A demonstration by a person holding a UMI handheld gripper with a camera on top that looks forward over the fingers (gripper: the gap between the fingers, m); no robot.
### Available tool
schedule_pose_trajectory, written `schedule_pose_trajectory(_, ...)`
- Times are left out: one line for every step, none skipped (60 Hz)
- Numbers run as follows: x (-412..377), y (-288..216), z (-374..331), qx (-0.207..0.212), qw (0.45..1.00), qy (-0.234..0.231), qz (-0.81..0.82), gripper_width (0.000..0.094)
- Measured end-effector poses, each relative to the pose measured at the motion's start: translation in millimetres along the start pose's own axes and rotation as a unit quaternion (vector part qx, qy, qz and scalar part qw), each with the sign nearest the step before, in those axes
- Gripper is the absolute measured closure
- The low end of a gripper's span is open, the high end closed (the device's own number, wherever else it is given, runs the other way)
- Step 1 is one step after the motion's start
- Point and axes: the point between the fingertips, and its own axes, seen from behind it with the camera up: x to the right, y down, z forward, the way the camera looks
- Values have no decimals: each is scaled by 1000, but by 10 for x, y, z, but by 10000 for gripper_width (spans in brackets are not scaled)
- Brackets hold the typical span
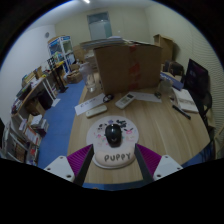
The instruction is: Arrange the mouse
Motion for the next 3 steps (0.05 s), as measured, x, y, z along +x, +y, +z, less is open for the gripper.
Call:
schedule_pose_trajectory(20, 27, -68, -1, 1000, 1, 4, 100)
schedule_pose_trajectory(51, 52, -130, -2, 1000, 4, 8, 99)
schedule_pose_trajectory(90, 74, -187, -3, 1000, 8, 13, 99)
